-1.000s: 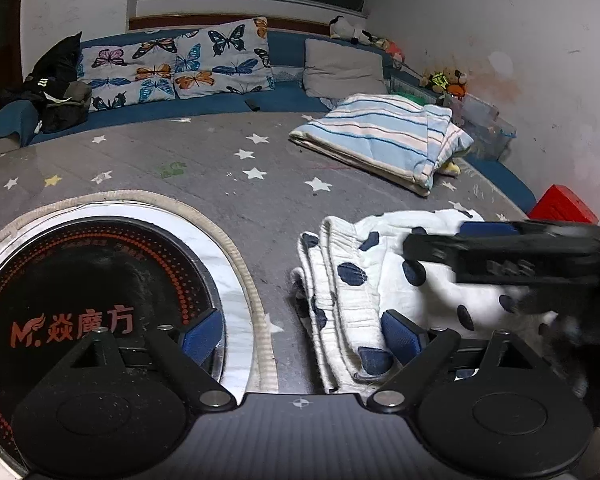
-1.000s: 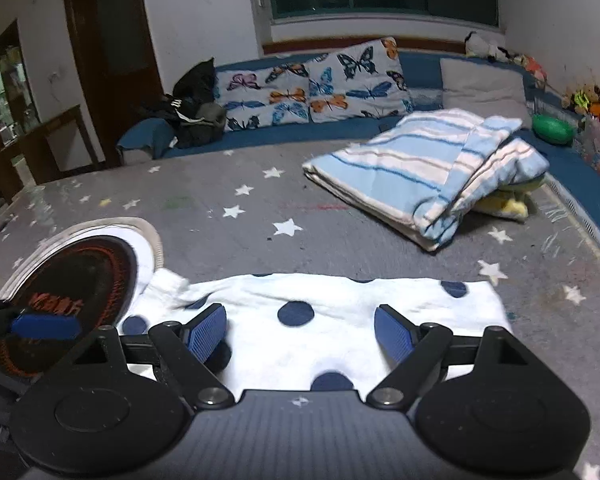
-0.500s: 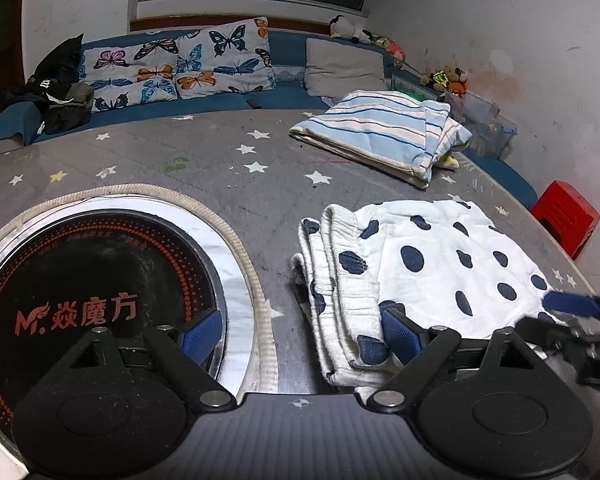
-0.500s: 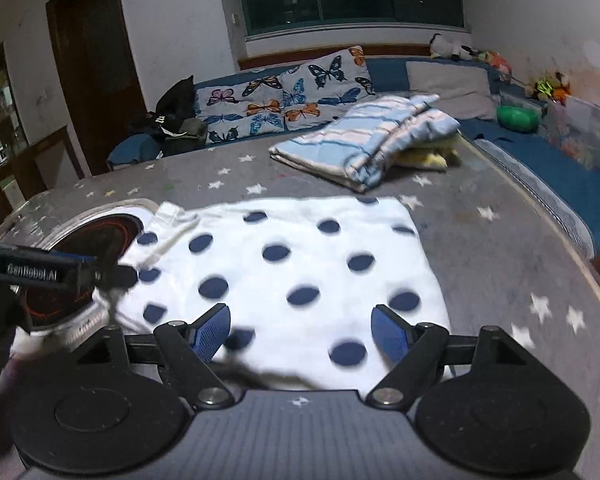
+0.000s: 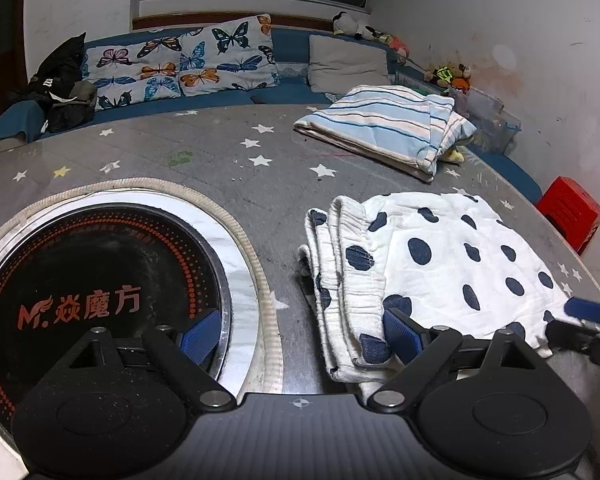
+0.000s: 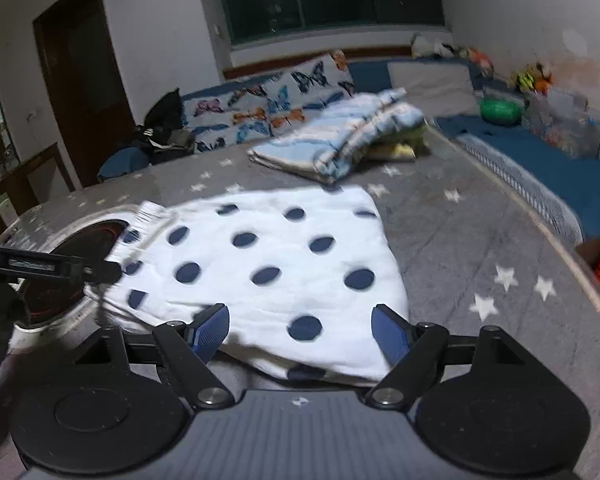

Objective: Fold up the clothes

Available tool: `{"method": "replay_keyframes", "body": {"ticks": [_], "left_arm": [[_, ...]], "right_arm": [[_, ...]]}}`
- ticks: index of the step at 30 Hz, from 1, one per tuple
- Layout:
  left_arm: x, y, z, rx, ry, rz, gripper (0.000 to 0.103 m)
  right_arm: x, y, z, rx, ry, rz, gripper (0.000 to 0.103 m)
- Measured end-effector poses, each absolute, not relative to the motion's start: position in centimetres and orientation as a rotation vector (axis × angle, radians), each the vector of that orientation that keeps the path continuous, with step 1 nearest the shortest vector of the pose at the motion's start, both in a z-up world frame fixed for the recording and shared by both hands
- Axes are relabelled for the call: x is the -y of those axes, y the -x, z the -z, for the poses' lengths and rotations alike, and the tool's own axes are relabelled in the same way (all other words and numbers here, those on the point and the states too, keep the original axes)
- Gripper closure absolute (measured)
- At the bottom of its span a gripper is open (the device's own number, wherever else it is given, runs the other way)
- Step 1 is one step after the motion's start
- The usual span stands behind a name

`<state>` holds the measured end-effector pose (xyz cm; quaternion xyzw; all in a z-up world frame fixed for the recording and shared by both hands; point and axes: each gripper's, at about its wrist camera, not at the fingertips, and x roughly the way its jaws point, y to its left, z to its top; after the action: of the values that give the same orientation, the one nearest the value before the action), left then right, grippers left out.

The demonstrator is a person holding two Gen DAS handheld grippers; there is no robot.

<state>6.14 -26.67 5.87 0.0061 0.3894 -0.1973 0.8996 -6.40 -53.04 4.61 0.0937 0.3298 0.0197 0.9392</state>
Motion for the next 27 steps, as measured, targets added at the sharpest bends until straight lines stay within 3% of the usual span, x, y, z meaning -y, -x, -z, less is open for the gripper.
{"method": "replay_keyframes", "body": {"ticks": [2, 6, 9, 27], "left_arm": [[26.5, -5.9, -6.0, -0.804, -0.008, 0.415, 0.012], [26.1, -5.0, -6.3, -0.791, -0.012, 0.428, 0.006], [25.9, -4.2, -6.6, -0.778, -0.023, 0.439, 0.003], [23.9, 0.9, -7.5, -0.707, -0.038, 0.481, 0.0]], "right_arm": [[53.1, 6.4, -4.0, -0.68, -0.195, -0.042, 0.021], [52.5, 7.0, -4.4, -0.645, -0.183, -0.039, 0.004], [51.9, 7.6, -4.7, -0.622, -0.175, -0.026, 0.0], [50.1, 11.8, -5.6, -0.532, -0.249, 0.053, 0.0]]}}
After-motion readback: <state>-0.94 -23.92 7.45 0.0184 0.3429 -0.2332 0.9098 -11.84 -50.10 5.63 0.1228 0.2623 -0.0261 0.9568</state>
